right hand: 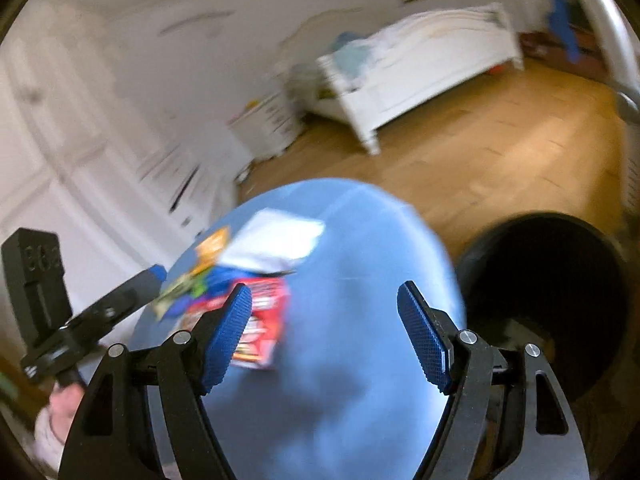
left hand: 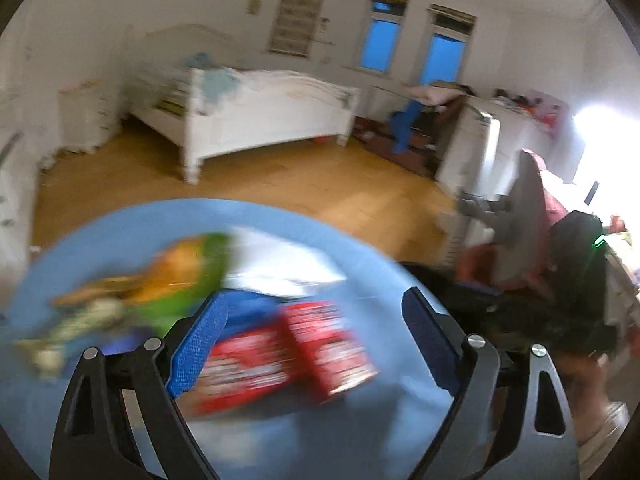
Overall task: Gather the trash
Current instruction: 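Grasp the beige snack wrapper with left tool while right tool grasps orange wrapper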
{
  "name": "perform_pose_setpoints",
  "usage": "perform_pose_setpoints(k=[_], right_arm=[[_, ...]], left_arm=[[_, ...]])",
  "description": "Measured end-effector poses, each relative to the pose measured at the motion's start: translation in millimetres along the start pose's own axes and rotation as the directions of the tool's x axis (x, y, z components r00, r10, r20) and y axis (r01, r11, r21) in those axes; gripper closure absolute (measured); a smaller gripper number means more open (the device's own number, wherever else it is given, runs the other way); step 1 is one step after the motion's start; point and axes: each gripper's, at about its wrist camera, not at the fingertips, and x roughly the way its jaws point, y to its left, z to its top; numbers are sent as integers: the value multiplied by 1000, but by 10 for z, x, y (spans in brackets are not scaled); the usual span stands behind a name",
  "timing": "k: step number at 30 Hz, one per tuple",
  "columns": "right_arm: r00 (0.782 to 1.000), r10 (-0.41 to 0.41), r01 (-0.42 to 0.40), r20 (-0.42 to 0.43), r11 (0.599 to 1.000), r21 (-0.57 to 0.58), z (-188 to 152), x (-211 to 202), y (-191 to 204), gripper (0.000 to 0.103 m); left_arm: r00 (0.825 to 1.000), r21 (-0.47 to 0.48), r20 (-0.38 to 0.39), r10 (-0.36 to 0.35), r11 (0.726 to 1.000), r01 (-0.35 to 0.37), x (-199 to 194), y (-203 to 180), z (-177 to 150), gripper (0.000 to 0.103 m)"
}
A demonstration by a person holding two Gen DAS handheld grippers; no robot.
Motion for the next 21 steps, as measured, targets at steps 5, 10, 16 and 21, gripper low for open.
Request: perform_pose_setpoints(k=[5,10,16,21], right_arm=[[995,63,-74,-78,987,-144,203,415,798,28],[986,34,-69,-161,973,-218,478,1064,1362,28],[969,-92,25,-229,960,-280,624,1868,1674,35],[948,-176,82,-265,941,-329,528,2234,1701,61]], left_arm=[[984,22,-13,179,984,-178,-281,883,-114,15],[959,112,-111,260,962,-248,-117,1469,-196,15],[949,145,-184,257,962,-232,148,1808,-181,35],[949,126,-238,205,976,-180,274,1881,-225,71]])
